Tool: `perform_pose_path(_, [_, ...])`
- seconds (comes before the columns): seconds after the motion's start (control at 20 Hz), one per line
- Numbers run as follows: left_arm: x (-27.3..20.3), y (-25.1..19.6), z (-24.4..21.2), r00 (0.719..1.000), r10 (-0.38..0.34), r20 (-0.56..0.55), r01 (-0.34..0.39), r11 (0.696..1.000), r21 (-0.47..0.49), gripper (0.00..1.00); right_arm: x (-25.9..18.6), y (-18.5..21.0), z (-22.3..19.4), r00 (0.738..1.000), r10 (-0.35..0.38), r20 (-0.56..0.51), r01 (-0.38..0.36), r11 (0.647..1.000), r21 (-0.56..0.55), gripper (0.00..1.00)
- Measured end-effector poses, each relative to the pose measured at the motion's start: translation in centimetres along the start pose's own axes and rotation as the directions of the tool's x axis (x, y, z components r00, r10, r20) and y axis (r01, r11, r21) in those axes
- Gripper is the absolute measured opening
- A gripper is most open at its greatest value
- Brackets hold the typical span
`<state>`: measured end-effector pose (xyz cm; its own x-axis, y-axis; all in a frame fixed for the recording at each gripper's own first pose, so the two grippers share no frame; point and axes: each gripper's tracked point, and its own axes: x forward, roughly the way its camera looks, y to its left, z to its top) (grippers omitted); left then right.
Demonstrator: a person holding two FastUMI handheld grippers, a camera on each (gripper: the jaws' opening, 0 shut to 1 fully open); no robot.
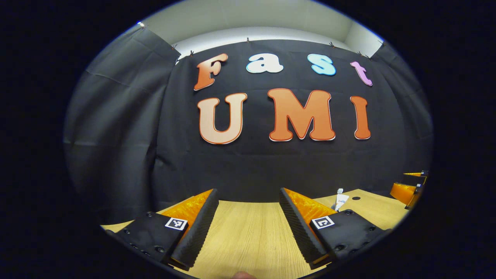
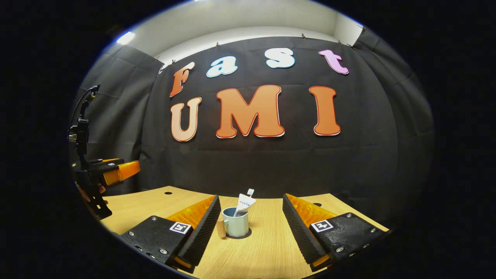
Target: Put the toothbrush and toothpaste on the desktop into the cup, then pick up the cup and place it on the coaster on the desktop.
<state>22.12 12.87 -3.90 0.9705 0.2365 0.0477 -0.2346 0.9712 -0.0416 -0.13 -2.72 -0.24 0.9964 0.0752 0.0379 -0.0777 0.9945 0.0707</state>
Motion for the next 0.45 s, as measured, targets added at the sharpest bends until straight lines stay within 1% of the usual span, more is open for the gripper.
perform_pose_path(0.05, [-1.0, 1.2, 0.2, 1.0, 0.01, 0.014, -0.01, 1.0, 0.002, 1.0, -0.1, 0.3, 0.1, 1.0, 0.003, 0.003, -0.003, 1.0, 0.0, 0.96])
perform_pose_path(0.15, [-2.4, 1.9, 0.2, 1.0, 0.017, 0.022, -0.017, 1.0, -0.005, 0.98, -0.3, 0.7, 0.5, 1.0, 0.008, 0.018, -0.008, 1.0, -0.003, 0.96])
perform_pose_path(0.2, [-2.8, 1.8, 0.1, 1.0, 0.011, 0.021, -0.011, 1.0, -0.013, 1.0, -0.4, 0.9, 0.6, 1.0, 0.012, 0.024, -0.012, 1.0, -0.007, 0.96])
perform_pose_path(0.45, [-4.1, 1.3, 0.1, 0.999, 0.003, 0.034, -0.002, 1.0, -0.006, 1.0, -1.0, 1.5, 1.3, 0.998, 0.029, 0.047, -0.028, 0.999, -0.015, 0.96])
